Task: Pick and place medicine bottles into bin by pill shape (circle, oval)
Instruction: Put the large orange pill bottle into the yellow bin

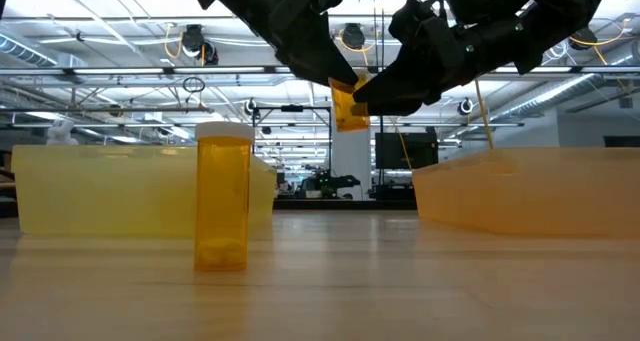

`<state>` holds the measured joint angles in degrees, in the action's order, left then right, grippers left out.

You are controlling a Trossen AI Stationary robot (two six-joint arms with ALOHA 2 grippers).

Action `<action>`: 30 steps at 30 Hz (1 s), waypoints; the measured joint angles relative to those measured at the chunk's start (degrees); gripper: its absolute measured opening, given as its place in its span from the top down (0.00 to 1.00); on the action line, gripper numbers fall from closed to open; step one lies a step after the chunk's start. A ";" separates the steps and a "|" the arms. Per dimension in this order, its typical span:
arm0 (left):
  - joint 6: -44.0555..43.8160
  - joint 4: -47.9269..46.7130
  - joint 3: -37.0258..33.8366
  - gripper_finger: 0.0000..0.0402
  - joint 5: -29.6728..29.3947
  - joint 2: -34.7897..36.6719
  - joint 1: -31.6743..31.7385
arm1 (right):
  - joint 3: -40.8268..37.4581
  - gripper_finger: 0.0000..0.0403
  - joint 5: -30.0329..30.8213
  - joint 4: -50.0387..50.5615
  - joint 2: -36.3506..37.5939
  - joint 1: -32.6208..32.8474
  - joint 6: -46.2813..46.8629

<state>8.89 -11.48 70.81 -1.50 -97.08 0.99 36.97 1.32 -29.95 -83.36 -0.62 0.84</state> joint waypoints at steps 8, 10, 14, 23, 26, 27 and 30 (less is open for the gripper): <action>-0.99 -4.09 -0.09 0.41 -1.37 2.12 0.00 | -0.04 0.22 -0.09 9.09 5.38 0.00 0.00; -1.97 -4.79 0.00 0.41 -1.58 2.92 0.00 | -0.02 0.22 -0.04 11.24 7.11 0.00 0.13; -3.48 -9.60 -0.01 0.41 -1.95 6.11 -0.28 | -0.02 0.22 -0.02 14.33 9.29 0.02 1.03; -9.38 -21.53 0.00 0.41 -7.42 13.95 -3.87 | -0.02 0.22 -0.04 15.64 9.78 0.52 1.03; -11.97 -24.70 -0.02 0.41 -10.18 15.69 -5.73 | 0.00 0.22 -0.06 15.20 9.78 0.69 1.07; -12.71 -25.84 0.02 0.41 -11.16 16.15 -6.30 | -0.02 0.22 -0.06 15.05 9.78 0.74 1.05; -15.67 -29.53 -0.08 0.41 -13.18 16.67 -8.16 | 0.00 0.22 -0.09 14.53 9.78 0.81 1.10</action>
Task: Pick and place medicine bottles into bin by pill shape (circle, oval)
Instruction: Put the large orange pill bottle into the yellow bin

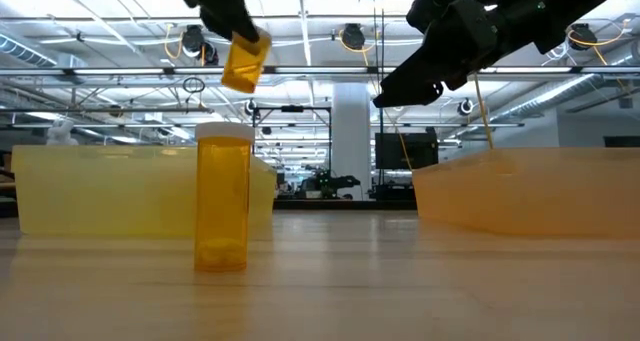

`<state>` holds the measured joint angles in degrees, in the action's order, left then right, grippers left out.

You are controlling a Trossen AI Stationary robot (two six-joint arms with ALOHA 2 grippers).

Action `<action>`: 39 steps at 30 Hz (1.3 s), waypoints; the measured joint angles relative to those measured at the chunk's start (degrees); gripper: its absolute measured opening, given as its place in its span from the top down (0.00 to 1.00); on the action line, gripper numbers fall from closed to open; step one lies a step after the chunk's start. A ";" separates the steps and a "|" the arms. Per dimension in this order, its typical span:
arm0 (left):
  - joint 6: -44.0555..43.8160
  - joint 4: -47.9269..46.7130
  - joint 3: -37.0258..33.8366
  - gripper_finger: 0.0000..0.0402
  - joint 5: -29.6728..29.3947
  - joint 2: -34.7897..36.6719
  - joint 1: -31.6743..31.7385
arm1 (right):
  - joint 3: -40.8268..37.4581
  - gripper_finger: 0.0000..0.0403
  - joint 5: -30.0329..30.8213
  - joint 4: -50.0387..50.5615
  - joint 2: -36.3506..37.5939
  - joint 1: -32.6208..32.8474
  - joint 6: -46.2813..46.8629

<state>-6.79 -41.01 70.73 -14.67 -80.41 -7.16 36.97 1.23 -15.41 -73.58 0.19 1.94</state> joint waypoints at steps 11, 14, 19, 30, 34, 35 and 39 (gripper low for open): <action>-10.57 -6.76 -2.47 0.41 -0.92 -0.21 -5.55 | 0.00 0.22 -0.02 -0.33 -0.02 0.00 0.19; -12.69 -6.72 -4.50 0.41 -0.93 -0.13 -6.53 | 0.00 0.22 -0.02 -0.36 -0.02 0.00 0.20; -15.56 -6.82 -8.29 0.41 -0.78 -0.15 -6.97 | 0.00 0.22 -0.02 -0.40 -0.02 0.00 0.41; -17.49 -5.86 -14.59 0.41 4.17 -0.15 -6.97 | 0.00 0.22 -0.02 -0.42 -0.02 -0.02 0.78; -18.17 -4.32 -17.91 0.41 4.67 -0.15 -6.97 | 0.00 0.22 -0.02 -0.42 -0.02 -0.02 0.76; -18.41 -4.15 -18.72 0.41 4.68 -0.15 -6.97 | 0.00 0.22 -0.02 -0.42 -0.02 -0.02 0.74; -18.91 -2.18 -21.18 0.41 4.83 -0.15 -6.97 | 0.00 0.22 -0.02 -0.42 -0.02 -0.02 0.71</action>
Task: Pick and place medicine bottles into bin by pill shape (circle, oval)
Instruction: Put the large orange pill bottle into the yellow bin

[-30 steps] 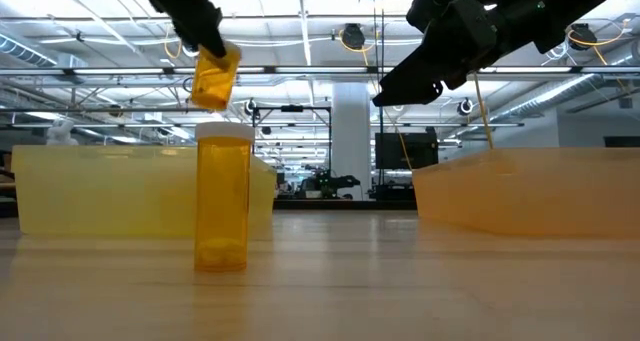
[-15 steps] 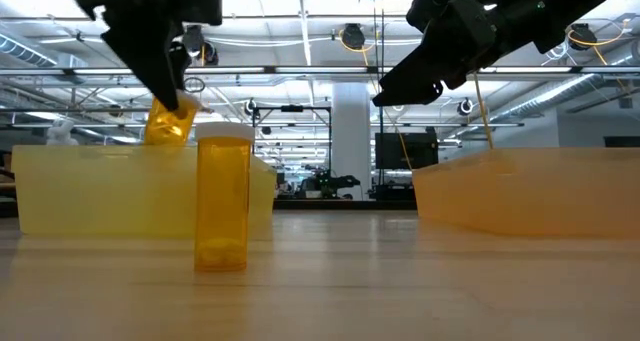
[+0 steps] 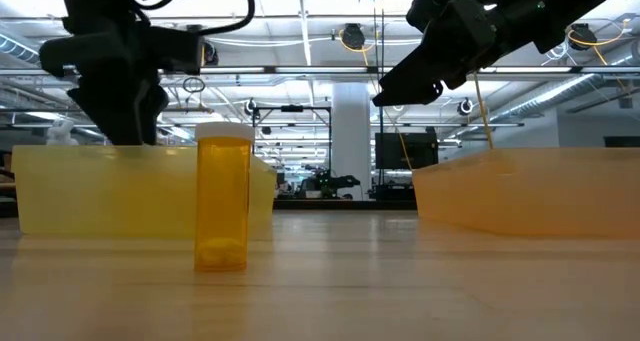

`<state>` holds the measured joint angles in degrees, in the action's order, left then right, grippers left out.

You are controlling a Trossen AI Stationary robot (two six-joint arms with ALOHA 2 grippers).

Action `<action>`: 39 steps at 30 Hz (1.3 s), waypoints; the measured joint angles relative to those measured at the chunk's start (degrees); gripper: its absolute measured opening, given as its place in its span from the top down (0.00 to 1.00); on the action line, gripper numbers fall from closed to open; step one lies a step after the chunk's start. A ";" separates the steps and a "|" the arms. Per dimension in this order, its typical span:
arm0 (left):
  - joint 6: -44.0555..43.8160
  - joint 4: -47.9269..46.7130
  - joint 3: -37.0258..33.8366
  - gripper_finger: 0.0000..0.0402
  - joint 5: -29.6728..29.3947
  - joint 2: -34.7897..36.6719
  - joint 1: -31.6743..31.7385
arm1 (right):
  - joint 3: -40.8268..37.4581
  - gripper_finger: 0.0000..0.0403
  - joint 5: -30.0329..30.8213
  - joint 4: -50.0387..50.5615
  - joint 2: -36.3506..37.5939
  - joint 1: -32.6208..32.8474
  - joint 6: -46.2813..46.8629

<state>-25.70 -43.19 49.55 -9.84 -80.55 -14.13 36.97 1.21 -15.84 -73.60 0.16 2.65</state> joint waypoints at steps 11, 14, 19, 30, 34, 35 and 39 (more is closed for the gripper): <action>-0.12 0.19 -0.93 0.41 0.36 0.00 -0.04 | 0.00 0.22 0.11 -0.04 0.00 0.00 0.09; -0.40 0.21 -0.93 0.41 0.74 0.00 -0.07 | 0.00 0.22 0.13 -0.04 0.00 0.00 0.11; -1.31 0.19 -0.93 0.40 0.85 0.00 -0.97 | 0.00 0.22 0.14 -0.04 0.00 0.00 0.11; -0.97 0.16 -0.93 0.40 0.82 0.00 -2.19 | 0.00 0.22 0.13 -0.04 0.00 0.00 0.14; -0.78 0.14 -0.93 0.40 0.84 0.00 -2.19 | 0.00 0.22 0.13 -0.04 0.00 0.00 0.14; -0.78 0.14 -0.93 0.40 0.82 0.00 -2.19 | 0.00 0.22 0.13 -0.04 0.00 0.00 0.14; -0.52 0.14 -0.93 0.40 0.82 0.00 -2.19 | 0.00 0.22 0.09 -0.04 0.00 -0.01 0.14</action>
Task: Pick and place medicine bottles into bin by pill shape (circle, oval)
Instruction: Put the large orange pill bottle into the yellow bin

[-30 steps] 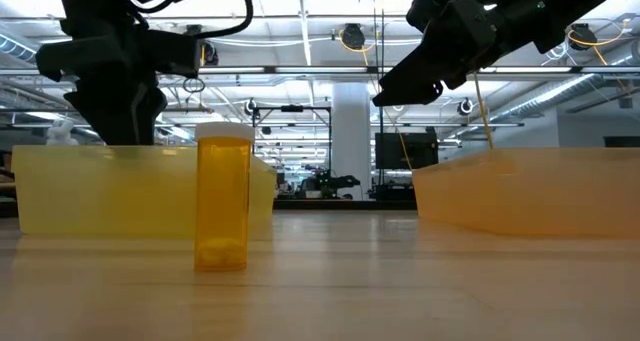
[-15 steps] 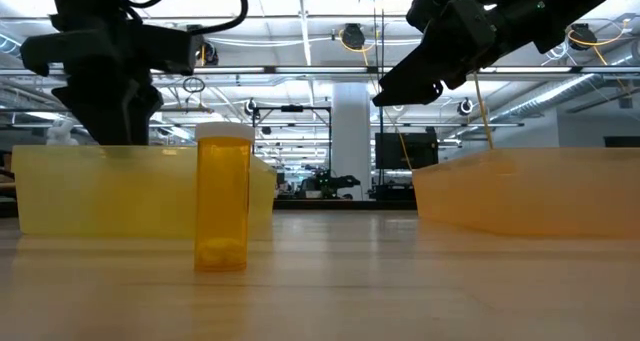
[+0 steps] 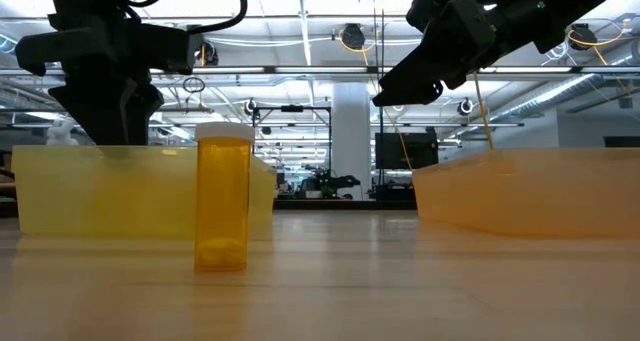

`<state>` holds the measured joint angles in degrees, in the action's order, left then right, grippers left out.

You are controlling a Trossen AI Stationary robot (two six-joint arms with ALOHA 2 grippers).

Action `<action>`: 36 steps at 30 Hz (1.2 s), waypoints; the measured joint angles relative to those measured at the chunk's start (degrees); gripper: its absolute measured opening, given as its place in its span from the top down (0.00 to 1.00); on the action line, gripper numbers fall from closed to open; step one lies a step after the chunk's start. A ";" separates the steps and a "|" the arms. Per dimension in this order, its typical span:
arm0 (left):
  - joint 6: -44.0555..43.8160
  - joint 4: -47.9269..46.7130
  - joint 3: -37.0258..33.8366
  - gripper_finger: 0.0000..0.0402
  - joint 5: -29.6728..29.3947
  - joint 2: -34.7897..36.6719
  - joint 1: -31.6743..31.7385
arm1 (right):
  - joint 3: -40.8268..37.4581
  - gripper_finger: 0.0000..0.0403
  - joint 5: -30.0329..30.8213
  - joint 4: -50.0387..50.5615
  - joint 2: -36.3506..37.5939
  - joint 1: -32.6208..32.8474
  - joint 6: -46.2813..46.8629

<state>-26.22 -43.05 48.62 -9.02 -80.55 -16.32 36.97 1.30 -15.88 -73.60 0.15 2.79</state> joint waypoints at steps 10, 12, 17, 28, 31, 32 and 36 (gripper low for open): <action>0.00 -0.22 0.00 0.40 0.00 0.00 0.00 | 0.00 0.22 -0.07 0.02 0.00 0.01 0.00; -0.02 -0.23 0.00 0.40 0.00 0.00 0.00 | 0.00 0.22 -0.07 0.06 0.00 0.01 0.02; -0.14 -0.28 0.00 0.40 0.00 0.00 0.00 | 0.00 0.22 -0.09 0.09 0.00 0.01 0.60; -0.52 -0.46 0.02 0.40 0.02 0.00 -1.03 | 0.00 0.22 -0.11 0.12 -0.01 0.01 0.66; -0.55 -0.46 0.02 0.40 0.02 0.00 -1.09 | 0.00 0.22 -0.13 0.13 0.00 0.01 0.66; -0.55 -0.46 0.02 0.40 0.02 0.00 -1.09 | 0.00 0.22 -0.13 0.12 0.00 0.01 0.66; -0.62 -0.46 0.02 0.40 -0.10 0.00 -1.09 | 0.00 0.22 -0.17 0.13 0.00 0.01 0.66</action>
<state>-26.84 -43.51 48.64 -9.11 -80.55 -17.41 36.97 1.13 -15.75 -73.60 0.16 3.44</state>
